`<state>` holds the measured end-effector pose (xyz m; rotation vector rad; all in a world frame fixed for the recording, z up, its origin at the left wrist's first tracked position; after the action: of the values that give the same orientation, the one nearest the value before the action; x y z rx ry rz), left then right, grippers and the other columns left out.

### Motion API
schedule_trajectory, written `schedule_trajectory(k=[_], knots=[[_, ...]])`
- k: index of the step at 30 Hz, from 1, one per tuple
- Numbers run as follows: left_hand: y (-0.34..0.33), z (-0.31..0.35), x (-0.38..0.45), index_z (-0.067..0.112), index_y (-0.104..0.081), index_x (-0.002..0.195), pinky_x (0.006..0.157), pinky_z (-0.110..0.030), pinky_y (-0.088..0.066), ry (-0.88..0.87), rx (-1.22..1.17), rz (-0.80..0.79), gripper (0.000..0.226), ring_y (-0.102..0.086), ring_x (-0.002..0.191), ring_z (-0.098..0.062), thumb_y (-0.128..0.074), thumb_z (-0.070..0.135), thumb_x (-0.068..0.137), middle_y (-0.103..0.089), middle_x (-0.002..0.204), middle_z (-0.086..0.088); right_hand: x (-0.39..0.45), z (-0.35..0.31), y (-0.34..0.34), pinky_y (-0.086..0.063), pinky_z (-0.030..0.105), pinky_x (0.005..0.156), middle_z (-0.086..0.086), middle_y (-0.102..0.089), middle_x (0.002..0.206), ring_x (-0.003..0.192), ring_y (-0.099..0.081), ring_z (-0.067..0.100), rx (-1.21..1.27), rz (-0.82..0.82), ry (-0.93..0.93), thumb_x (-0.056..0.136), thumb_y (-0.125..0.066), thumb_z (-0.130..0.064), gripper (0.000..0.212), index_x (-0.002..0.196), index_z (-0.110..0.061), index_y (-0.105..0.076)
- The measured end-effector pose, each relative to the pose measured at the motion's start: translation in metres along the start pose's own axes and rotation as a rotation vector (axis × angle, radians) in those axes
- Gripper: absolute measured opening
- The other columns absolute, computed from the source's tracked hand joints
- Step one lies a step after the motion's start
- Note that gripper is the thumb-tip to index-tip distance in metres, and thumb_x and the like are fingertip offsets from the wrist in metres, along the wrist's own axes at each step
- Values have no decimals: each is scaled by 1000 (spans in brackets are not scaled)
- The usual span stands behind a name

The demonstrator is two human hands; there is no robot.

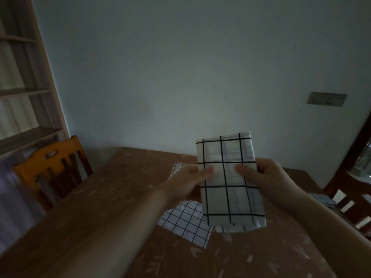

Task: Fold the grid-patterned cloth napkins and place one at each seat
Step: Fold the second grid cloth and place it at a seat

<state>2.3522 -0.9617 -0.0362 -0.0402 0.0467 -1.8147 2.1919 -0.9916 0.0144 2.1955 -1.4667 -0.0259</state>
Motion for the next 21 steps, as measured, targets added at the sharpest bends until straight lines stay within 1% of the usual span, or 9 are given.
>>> schedule_trajectory(k=[2, 4, 7, 10, 12, 15, 18, 20, 21], knots=[[3, -4, 4, 8, -68, 103, 83, -42, -60, 7, 107, 53, 28, -72, 92, -27, -63, 31, 88, -74, 104, -13, -1, 6, 3, -60, 44, 70, 16, -74, 80, 76, -73, 32, -12, 4, -27, 90, -63, -27, 27, 82, -2, -71], [9, -4, 6, 3, -67, 104, 79, -39, -60, -5, 129, 96, 24, -72, 89, -26, -61, 23, 92, -73, 102, -15, -4, 14, 2, -58, 35, 66, 7, -76, 81, 75, -74, 22, 4, -84, -73, 86, -63, -28, 22, 87, -8, -72], [14, -5, 6, -3, -63, 111, 76, -34, -59, -6, 57, 115, 36, -70, 91, -27, -62, 26, 90, -70, 106, -18, -12, 27, -2, -58, 38, 73, 13, -76, 95, 88, -73, 29, 145, -217, -157, 81, -61, -26, 32, 104, -6, -69], [4, -8, 2, -7, -56, 119, 78, -34, -58, 33, 6, 17, 50, -66, 97, -33, -61, 32, 89, -65, 108, -21, -14, 38, 0, -57, 35, 69, 18, -75, 96, 84, -72, 32, 210, -184, -194, 82, -60, -23, 31, 104, -4, -70], [-4, -14, 1, -6, -53, 120, 81, -37, -58, 75, -10, -22, 48, -67, 97, -32, -64, 28, 87, -65, 107, -20, -14, 46, 1, -56, 40, 74, 21, -73, 98, 86, -70, 36, 238, -156, -237, 84, -64, -25, 27, 100, -5, -73], [-12, -13, -1, 3, -58, 116, 86, -38, -58, 103, -15, -37, 26, -69, 99, -28, -62, 12, 91, -70, 108, -14, -17, 55, 2, -48, 53, 90, 27, -69, 106, 95, -65, 44, 357, -160, -325, 79, -67, -25, 29, 100, -6, -74], [-16, -11, -4, 7, -62, 108, 87, -36, -58, 104, -33, -69, 14, -70, 99, -25, -56, 8, 95, -72, 108, -12, -18, 59, 1, -40, 62, 101, 30, -64, 117, 108, -60, 49, 478, -167, -361, 80, -63, -11, 40, 119, -1, -63], [-13, -11, -1, 7, -64, 110, 89, -39, -57, 81, -110, -58, 18, -69, 102, -28, -54, 6, 96, -71, 113, -14, -18, 57, -5, -29, 67, 108, 34, -58, 125, 118, -50, 56, 600, -198, -360, 78, -67, -9, 47, 124, 0, -60], [-13, -9, 0, 6, -65, 114, 94, -44, -54, 58, -148, -64, 23, -66, 108, -33, -52, 6, 95, -68, 119, -18, -17, 57, -8, -30, 67, 106, 35, -56, 126, 117, -48, 57, 638, -218, -348, 72, -74, -13, 52, 121, 0, -62]])
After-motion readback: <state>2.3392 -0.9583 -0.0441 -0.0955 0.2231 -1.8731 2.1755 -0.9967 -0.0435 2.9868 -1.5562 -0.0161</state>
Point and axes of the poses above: each hand's wrist, its own x-axis towards the middle knuckle, its own y-axis out of the back of the hand, z = x × y, the point moved 8 cm from there along x, towards the middle knuckle
